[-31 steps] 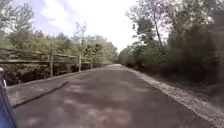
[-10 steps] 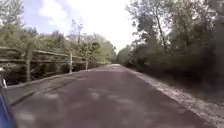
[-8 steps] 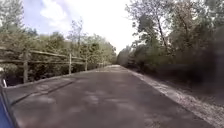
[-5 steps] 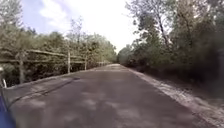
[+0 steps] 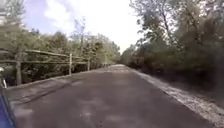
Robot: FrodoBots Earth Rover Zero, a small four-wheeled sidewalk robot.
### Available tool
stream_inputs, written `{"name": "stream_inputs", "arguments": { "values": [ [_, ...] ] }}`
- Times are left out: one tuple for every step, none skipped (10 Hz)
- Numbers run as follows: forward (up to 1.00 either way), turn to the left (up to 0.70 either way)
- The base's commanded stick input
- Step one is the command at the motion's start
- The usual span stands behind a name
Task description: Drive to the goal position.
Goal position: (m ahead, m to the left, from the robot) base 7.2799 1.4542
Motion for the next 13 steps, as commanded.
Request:
{"name": "stream_inputs", "arguments": {
  "values": [
    [0.70,0.00],
    [0.70,0.00],
    [0.70,0.00],
    [0.70,0.00],
    [0.70,0.00],
    [0.70,0.00],
    [0.70,0.00],
    [0.70,0.00],
    [0.70,0.00],
    [0.70,0.00],
    [0.70,0.00],
    [0.70,0.00],
    [0.70,0.00]
  ]
}}
